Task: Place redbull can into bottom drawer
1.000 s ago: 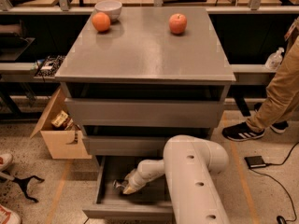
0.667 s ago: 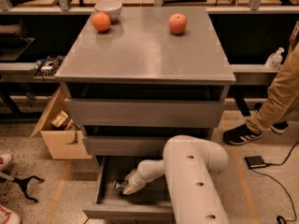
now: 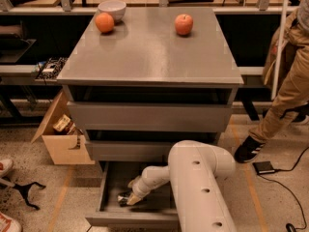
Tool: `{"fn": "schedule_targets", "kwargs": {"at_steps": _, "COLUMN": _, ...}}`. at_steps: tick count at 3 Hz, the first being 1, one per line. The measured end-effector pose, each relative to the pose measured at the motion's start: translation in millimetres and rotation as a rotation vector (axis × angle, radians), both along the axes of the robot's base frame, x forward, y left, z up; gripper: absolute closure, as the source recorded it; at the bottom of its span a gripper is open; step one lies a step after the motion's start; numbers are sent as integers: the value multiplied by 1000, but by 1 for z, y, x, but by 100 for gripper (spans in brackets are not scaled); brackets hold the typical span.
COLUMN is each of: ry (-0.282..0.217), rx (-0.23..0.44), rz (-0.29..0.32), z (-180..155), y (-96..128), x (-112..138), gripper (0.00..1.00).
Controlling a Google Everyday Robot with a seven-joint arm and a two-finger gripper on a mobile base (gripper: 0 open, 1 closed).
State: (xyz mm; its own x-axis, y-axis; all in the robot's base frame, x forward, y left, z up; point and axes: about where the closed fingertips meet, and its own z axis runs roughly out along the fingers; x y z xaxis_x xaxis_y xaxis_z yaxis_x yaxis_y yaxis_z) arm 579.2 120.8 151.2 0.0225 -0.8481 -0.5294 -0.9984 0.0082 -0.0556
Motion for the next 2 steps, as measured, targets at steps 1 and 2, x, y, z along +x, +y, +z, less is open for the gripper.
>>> {"fn": "schedule_targets", "kwargs": {"at_steps": 1, "ry": -1, "rx": 3, "rz": -25, "z": 5, "y": -12, "x": 3, "gripper": 0}}
{"fn": "schedule_targets", "kwargs": {"at_steps": 2, "ry": -42, "rx": -30, "rz": -73, "z": 17, "y": -40, "x": 15, "gripper": 0}}
